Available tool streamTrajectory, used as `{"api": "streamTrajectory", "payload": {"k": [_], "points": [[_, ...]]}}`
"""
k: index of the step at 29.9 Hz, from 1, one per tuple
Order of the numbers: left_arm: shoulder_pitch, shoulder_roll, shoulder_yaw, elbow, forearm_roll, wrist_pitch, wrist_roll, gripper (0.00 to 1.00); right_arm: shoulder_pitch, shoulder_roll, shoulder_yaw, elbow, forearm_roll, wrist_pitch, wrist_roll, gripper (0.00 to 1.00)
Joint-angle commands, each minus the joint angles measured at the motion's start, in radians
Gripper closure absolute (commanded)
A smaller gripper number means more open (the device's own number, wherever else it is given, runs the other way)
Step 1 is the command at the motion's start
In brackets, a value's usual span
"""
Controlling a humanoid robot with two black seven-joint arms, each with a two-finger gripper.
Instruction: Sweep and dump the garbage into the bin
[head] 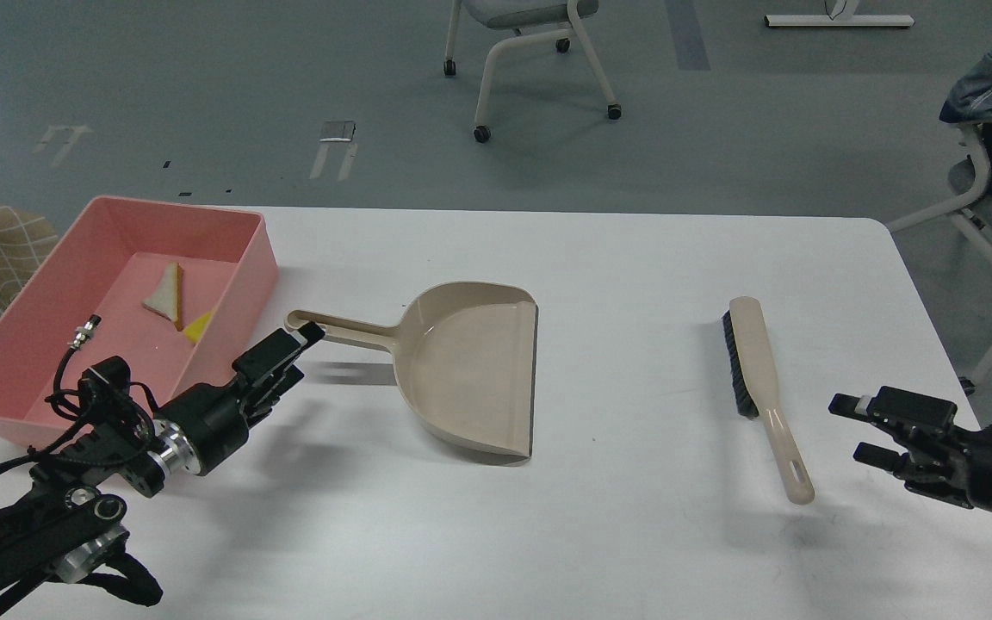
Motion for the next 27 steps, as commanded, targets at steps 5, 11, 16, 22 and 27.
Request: {"api": "streamTrajectory", "payload": {"k": [5, 11, 16, 22, 27], "points": [[0.018, 0.105, -0.068, -0.12, -0.075, -0.04, -0.022, 0.0, 0.001, -0.071, 0.129, -0.013, 0.008, 0.0, 0.022, 0.06], [0.002, 0.116, -0.255, -0.132, -0.202, -0.114, -0.005, 0.0, 0.004, -0.078, 0.288, -0.05, 0.097, 0.0, 0.017, 0.06], [-0.092, 0.099, -0.438, -0.099, -0.256, -0.171, 0.06, 0.0, 0.014, -0.029, 0.475, -0.131, 0.166, 0.0, 0.006, 0.07], [-0.325, 0.026, -0.444, 0.07, -0.328, -0.179, 0.09, 0.0, 0.164, 0.214, 0.59, -0.318, 0.217, 0.0, -0.057, 0.07], [-0.422, -0.076, -0.445, 0.161, -0.33, -0.19, 0.13, 0.0, 0.287, 0.383, 0.603, -0.479, 0.226, 0.0, -0.061, 0.07]]}}
